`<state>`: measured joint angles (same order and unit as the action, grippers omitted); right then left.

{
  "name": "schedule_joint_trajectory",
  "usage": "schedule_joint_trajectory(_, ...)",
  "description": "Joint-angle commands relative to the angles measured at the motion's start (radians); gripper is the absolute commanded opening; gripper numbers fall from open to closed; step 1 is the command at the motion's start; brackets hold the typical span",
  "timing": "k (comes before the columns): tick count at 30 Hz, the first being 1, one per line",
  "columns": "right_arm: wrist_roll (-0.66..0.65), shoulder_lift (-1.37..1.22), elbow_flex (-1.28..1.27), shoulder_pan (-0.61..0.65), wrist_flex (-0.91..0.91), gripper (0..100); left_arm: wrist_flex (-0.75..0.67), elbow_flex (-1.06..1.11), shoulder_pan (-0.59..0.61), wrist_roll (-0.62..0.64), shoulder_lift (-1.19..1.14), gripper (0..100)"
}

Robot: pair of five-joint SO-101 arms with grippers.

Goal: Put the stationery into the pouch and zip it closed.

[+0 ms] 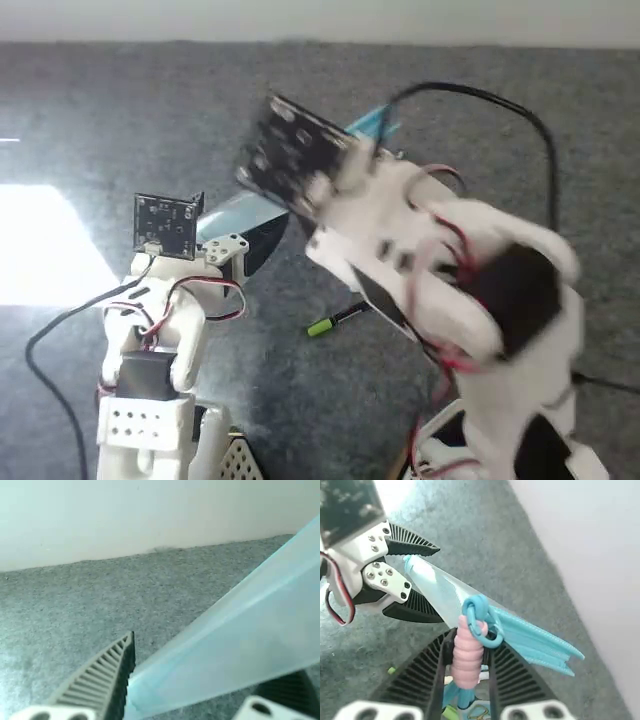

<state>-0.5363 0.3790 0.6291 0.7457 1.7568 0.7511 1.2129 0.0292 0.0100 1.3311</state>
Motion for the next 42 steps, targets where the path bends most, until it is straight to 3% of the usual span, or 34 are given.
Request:
schedule_joint_trajectory(1, -0.040, 0.134, 0.028, 0.010, 0.041, 0.8, -0.029, -0.008, 0.009, -0.005, 0.011, 38)
schedule_joint_trajectory(6, 0.006, 0.160, -0.087, 0.016, 0.041, 0.8, -0.031, -0.008, 0.011, -0.005, 0.011, 38)
schedule_joint_trajectory(12, 0.011, 0.150, -0.379, 0.133, 0.038, 0.8, -0.064, 0.042, 0.014, -0.011, 0.017, 38)
schedule_joint_trajectory(20, 0.245, -0.102, -0.496, -0.030, 0.028, 4.9, -0.066, 0.108, 0.014, -0.005, 0.017, 38)
schedule_joint_trajectory(24, 0.173, -0.127, -0.677, -0.110, -0.076, 0.5, -0.138, 0.185, 0.046, -0.005, 0.017, 38)
schedule_joint_trajectory(30, 0.035, -0.114, -1.223, -0.254, -0.581, 0.8, -0.100, 0.205, 0.149, 0.049, 0.017, 38)
schedule_joint_trajectory(33, -0.058, -0.119, -1.402, -0.291, -0.740, 0.8, -0.098, 0.217, 0.164, 0.052, 0.017, 38)
schedule_joint_trajectory(38, -0.233, -0.122, -1.450, -0.498, -0.809, 0.8, -0.098, 0.217, 0.163, 0.052, 0.017, 38)
schedule_joint_trajectory(42, -0.356, -0.125, -1.410, -0.664, -0.727, 1.0, -0.098, 0.217, 0.163, 0.052, 0.017, 38)
